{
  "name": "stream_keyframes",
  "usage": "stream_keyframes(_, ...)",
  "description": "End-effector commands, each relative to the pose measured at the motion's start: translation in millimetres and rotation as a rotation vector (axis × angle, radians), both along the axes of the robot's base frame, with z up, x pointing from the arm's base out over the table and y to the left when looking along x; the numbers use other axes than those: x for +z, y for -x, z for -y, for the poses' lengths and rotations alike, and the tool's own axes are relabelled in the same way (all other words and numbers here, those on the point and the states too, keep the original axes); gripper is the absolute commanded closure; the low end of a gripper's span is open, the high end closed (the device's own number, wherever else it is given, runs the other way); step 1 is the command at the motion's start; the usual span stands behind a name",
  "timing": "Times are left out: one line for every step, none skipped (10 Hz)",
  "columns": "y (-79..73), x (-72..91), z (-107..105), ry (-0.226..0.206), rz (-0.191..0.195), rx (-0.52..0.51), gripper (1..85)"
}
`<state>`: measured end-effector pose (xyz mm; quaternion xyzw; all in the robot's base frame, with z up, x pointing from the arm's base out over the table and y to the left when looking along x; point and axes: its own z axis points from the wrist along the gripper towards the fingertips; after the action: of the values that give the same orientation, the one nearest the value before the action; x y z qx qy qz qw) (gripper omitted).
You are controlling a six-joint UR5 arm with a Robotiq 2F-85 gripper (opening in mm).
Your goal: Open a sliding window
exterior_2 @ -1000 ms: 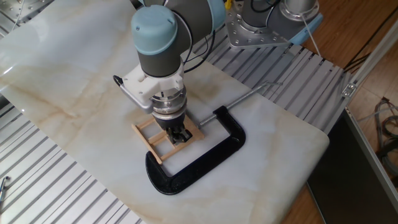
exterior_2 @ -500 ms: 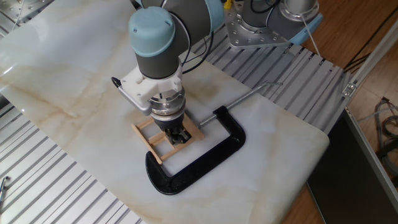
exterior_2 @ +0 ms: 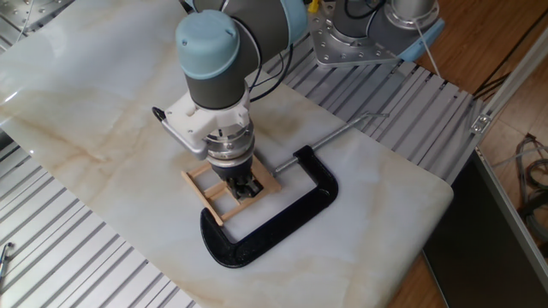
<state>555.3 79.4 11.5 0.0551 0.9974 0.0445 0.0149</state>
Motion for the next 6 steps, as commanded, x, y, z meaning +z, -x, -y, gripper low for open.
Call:
stream_keyframes(-6.0, 1.9, -5.0, -0.011, -0.001, -0.011, 85.0)
stream_keyframes(-8.3, 1.4, -7.5, -0.012, 0.002, -0.011, 85.0)
stream_keyframes(-9.6, 1.0, -8.6, -0.015, 0.005, -0.007, 85.0)
stream_keyframes(-10.1, 0.9, -7.9, -0.015, 0.006, -0.001, 85.0)
stream_keyframes(-11.2, 1.7, -6.3, -0.018, 0.008, 0.008, 85.0)
stream_keyframes(-12.4, 3.6, -4.0, -0.022, 0.009, 0.017, 85.0)
